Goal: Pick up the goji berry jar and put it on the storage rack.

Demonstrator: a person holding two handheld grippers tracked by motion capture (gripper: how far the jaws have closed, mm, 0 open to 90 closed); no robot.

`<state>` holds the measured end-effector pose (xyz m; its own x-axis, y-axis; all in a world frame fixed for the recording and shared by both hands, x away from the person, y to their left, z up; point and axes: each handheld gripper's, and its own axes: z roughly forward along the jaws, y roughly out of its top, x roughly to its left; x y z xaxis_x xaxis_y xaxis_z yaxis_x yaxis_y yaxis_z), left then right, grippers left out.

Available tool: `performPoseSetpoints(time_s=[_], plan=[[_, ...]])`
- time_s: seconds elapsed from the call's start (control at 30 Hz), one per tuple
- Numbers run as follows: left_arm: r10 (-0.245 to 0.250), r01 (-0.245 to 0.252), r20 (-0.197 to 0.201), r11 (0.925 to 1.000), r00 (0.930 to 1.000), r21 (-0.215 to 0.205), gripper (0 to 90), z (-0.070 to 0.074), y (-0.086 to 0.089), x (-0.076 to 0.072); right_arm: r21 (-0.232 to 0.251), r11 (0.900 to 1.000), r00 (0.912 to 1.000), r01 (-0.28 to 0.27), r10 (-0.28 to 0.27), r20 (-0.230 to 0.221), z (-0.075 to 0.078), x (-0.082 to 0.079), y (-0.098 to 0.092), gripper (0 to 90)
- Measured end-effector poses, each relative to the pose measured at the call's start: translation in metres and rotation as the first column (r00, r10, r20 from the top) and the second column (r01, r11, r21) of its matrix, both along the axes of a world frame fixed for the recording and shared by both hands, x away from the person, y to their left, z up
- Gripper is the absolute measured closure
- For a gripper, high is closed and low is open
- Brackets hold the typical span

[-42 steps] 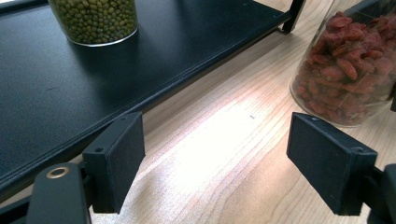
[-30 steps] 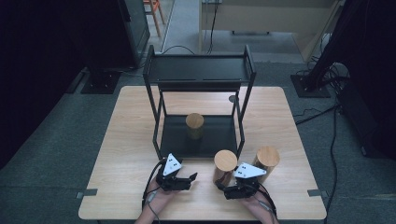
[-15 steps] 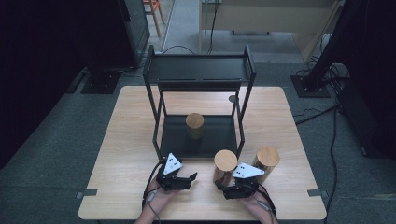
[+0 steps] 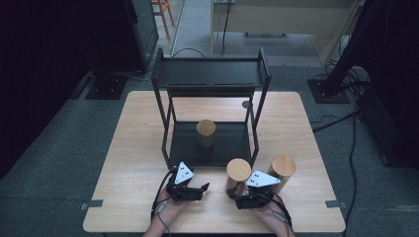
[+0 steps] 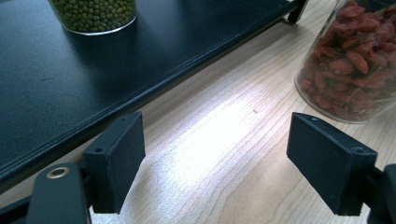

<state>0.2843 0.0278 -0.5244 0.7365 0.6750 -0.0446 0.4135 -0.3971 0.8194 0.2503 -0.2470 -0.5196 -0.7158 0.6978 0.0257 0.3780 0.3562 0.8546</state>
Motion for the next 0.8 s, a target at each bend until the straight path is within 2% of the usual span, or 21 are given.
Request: performPoseSetpoints(time_s=[0.33, 0.47, 0.8], plan=[[0.0, 0.0, -0.005, 0.9999, 1.0, 0.01, 19.8, 0.0, -0.001, 0.001, 0.031, 0.999, 1.0, 0.008, -0.008, -0.002, 0.006, 0.004, 0.005, 16.6], [-0.001, 0.001, -0.008, 0.9998, 1.0, 0.02, 19.8, 0.0, -0.002, 0.001, 0.046, 0.999, 0.9999, 0.003, -0.003, 0.012, 0.009, 0.002, 0.006, 23.5], [-0.008, 0.009, -0.028, 0.9996, 0.9996, 0.028, 19.8, -0.001, -0.003, 0.001, 0.023, 1.0, 0.9997, 0.012, -0.013, 0.019, 0.012, 0.002, 0.008, 24.8]])
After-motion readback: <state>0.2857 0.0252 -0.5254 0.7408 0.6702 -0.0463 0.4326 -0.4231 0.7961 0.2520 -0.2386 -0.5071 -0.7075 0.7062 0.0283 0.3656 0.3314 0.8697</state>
